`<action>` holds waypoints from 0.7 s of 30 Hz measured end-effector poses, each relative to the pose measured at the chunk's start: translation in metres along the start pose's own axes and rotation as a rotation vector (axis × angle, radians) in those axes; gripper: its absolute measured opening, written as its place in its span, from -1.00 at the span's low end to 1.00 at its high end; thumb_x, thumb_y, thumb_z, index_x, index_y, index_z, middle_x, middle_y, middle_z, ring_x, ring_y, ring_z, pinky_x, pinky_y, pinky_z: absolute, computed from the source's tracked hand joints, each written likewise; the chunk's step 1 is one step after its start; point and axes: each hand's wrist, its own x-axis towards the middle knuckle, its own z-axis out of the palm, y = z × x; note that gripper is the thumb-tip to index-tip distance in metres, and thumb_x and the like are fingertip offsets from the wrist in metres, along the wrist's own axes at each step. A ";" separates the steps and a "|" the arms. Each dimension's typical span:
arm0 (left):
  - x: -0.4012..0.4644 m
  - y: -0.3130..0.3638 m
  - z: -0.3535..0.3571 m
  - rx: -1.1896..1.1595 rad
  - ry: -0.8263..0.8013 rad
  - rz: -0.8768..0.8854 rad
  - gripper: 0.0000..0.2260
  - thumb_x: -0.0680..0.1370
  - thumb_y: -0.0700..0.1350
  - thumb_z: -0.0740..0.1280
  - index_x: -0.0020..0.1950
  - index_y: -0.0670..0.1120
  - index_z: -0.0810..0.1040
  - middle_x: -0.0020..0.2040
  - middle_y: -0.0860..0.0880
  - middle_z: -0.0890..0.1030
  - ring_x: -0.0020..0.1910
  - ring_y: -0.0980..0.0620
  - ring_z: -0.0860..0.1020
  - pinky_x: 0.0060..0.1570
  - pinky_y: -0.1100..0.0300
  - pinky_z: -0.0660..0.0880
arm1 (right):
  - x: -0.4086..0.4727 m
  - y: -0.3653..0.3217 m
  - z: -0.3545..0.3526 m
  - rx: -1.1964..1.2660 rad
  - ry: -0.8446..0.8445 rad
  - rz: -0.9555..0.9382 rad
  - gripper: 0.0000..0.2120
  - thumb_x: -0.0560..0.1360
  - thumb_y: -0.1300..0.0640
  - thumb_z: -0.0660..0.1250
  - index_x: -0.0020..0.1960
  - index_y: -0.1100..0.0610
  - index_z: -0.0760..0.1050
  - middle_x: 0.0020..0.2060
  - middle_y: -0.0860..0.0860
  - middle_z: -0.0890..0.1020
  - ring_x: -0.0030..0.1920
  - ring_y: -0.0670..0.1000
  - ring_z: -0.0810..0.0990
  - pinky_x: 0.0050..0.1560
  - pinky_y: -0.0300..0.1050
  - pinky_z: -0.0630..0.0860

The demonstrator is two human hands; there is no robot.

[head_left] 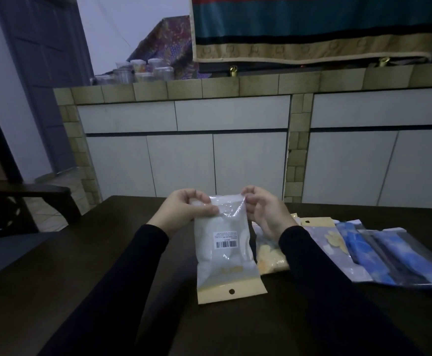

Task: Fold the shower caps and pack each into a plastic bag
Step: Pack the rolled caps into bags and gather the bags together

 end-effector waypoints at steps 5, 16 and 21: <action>0.001 -0.001 -0.002 0.006 0.056 0.054 -0.64 0.10 -0.07 0.65 -0.23 -0.07 0.58 -0.21 -0.13 0.66 -0.17 -0.10 0.61 0.06 -0.13 0.54 | -0.001 -0.001 0.005 -0.344 -0.065 0.096 -0.51 0.34 -0.06 0.50 0.18 0.08 0.49 -0.01 0.05 0.67 -0.07 0.00 0.67 -0.11 -0.14 0.59; -0.007 0.024 -0.014 0.156 -0.098 -0.040 -0.52 0.21 -0.20 0.64 0.08 -0.07 0.61 -0.10 -0.11 0.70 -0.17 0.00 0.67 -0.21 0.18 0.60 | -0.009 -0.007 0.006 -0.175 -0.210 0.225 -0.63 0.41 0.14 0.44 0.16 0.27 0.55 -0.02 0.17 0.69 -0.06 0.09 0.68 -0.11 -0.13 0.62; -0.011 0.043 -0.021 0.108 -0.143 -0.003 -0.60 0.19 -0.30 0.61 -0.01 -0.12 0.65 -0.15 -0.11 0.71 -0.21 0.00 0.66 -0.11 0.14 0.62 | -0.011 -0.023 0.011 -0.107 -0.282 0.170 -0.80 0.52 0.24 0.30 0.11 0.31 0.55 -0.10 0.13 0.68 -0.16 0.01 0.68 -0.14 -0.18 0.63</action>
